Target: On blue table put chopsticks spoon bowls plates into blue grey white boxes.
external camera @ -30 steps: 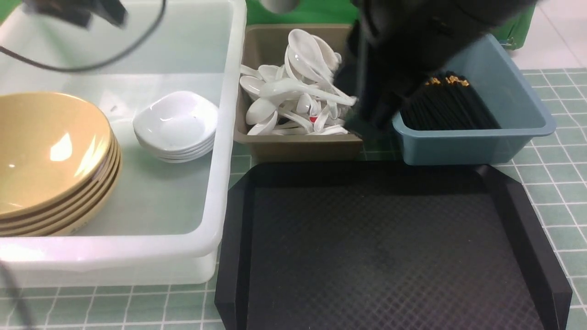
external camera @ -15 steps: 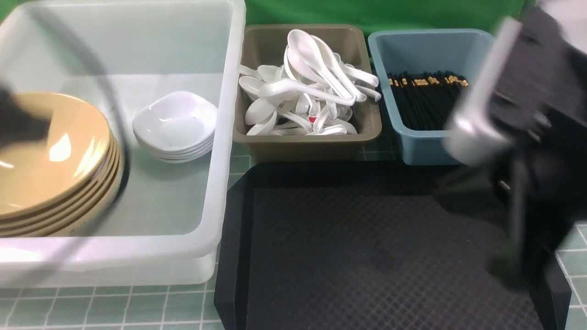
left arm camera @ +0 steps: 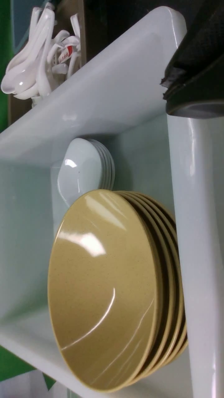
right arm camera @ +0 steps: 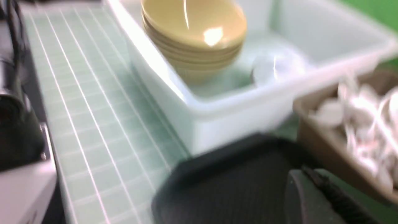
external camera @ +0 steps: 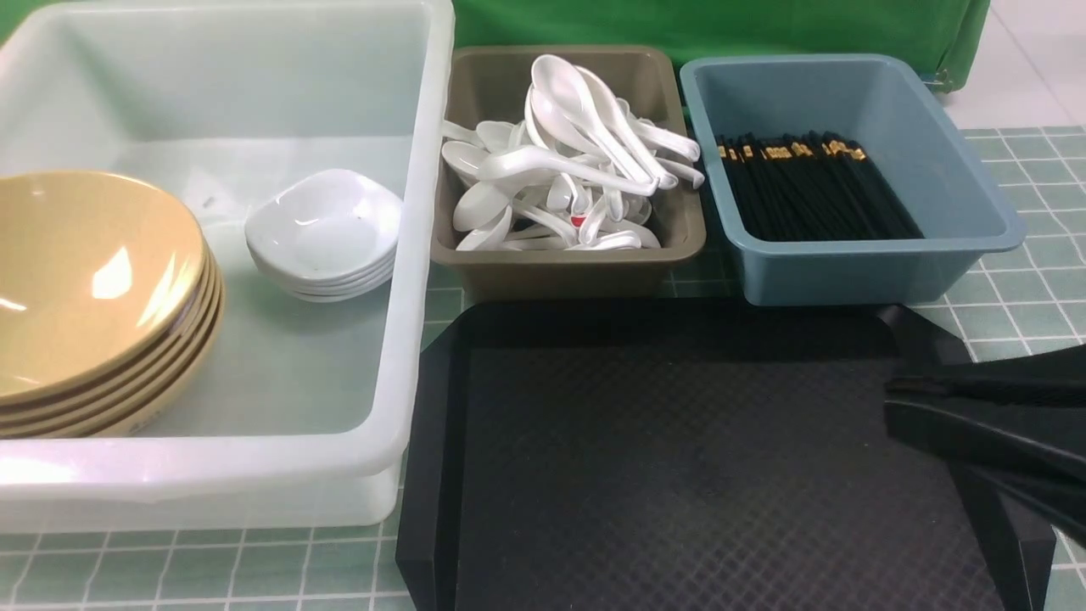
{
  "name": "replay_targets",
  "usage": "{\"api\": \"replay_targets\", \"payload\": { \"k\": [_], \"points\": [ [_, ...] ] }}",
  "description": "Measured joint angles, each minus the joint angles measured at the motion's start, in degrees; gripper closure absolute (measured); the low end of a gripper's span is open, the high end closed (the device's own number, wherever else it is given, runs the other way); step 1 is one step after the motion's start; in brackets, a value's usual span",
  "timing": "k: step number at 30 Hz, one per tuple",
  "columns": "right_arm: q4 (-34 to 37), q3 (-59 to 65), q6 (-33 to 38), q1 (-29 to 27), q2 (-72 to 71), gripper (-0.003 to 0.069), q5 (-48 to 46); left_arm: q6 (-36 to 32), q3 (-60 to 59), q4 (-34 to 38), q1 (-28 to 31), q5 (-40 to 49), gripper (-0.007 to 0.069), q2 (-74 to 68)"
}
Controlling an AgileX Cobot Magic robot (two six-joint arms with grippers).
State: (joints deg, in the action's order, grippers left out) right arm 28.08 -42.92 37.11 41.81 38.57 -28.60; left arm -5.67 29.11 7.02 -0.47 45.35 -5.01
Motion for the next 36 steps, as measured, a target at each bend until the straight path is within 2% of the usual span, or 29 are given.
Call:
{"api": "replay_targets", "payload": {
  "k": [4,24,29,31,32,34,36],
  "points": [
    [1.3,0.3,1.5,0.0,-0.7,0.0608,3.0,-0.6,-0.3,-0.1,0.0,0.0,0.0632,0.9],
    [1.7,0.5,1.9,0.0,-0.7,0.0587,3.3,-0.8,-0.3,-0.1,0.0,-0.1,0.0632,0.9],
    [2.1,5.4,1.9,-0.4,-3.9,0.0585,8.5,-0.8,-0.3,-0.1,0.0,-0.1,0.0632,0.9],
    [2.1,10.6,-1.7,-2.4,-7.3,0.0606,15.9,-0.8,-0.3,-0.1,0.0,-0.1,0.0632,0.9],
    [2.0,11.7,-2.9,-3.0,-7.7,0.0613,16.6,-0.8,-0.3,-0.1,0.0,-0.1,0.0632,0.9],
    [-3.5,19.5,-14.4,-8.1,-13.0,0.0624,25.8,-0.8,-0.3,0.0,0.0,-0.1,0.0632,0.9],
    [-8.6,23.0,-20.4,-10.9,-15.3,0.0624,28.0,-0.8,-0.3,0.0,0.0,-0.1,0.0632,0.9]
  ]
}}
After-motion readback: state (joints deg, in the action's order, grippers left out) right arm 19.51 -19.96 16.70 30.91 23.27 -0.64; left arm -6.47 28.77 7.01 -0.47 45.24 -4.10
